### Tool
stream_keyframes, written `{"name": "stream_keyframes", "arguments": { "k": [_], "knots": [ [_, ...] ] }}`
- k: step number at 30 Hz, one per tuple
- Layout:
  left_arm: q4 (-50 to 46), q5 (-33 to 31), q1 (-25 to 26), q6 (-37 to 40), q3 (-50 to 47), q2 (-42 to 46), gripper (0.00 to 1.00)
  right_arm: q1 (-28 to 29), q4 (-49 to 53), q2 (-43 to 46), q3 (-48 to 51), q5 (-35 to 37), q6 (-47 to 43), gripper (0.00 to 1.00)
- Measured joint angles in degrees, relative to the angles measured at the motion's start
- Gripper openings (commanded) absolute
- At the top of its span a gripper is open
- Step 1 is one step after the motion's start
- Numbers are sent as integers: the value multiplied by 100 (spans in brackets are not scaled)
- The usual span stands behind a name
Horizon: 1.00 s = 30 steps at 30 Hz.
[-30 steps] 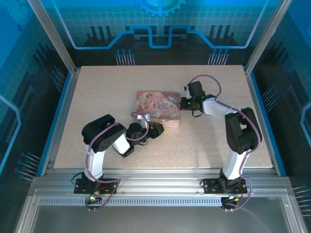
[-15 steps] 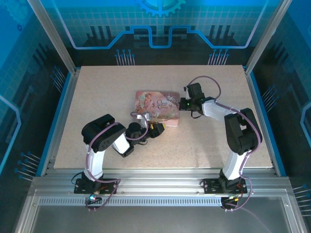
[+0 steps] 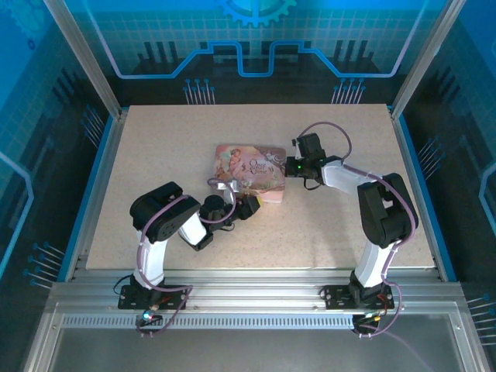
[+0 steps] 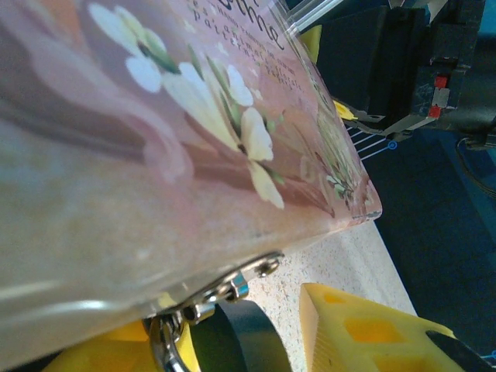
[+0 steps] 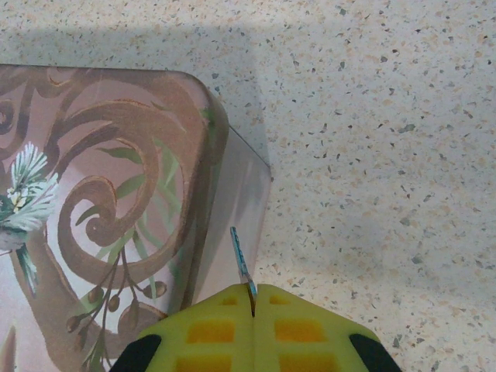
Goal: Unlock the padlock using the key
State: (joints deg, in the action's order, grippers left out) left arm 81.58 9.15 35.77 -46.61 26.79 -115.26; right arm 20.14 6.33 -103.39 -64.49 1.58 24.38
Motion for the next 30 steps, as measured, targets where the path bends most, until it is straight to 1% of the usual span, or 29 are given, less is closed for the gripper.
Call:
{"name": "stream_keyframes", "arguments": {
  "k": [3,8,18,26,30],
  "knots": [
    [61,70,-44,0,-55,0,38,11,2,0,2,-11,0,0],
    [205,140,-142,2,-186,2,45,61,0,11,35,-79,2,0],
    [348,236,-254,0,-363,24,40,96,2,33,109,-188,2,0],
    [420,313,-358,0,-511,63,45,125,4,33,118,-212,2,0],
    [448,376,-402,2,-577,92,46,125,7,33,118,-234,0,0]
  ]
}}
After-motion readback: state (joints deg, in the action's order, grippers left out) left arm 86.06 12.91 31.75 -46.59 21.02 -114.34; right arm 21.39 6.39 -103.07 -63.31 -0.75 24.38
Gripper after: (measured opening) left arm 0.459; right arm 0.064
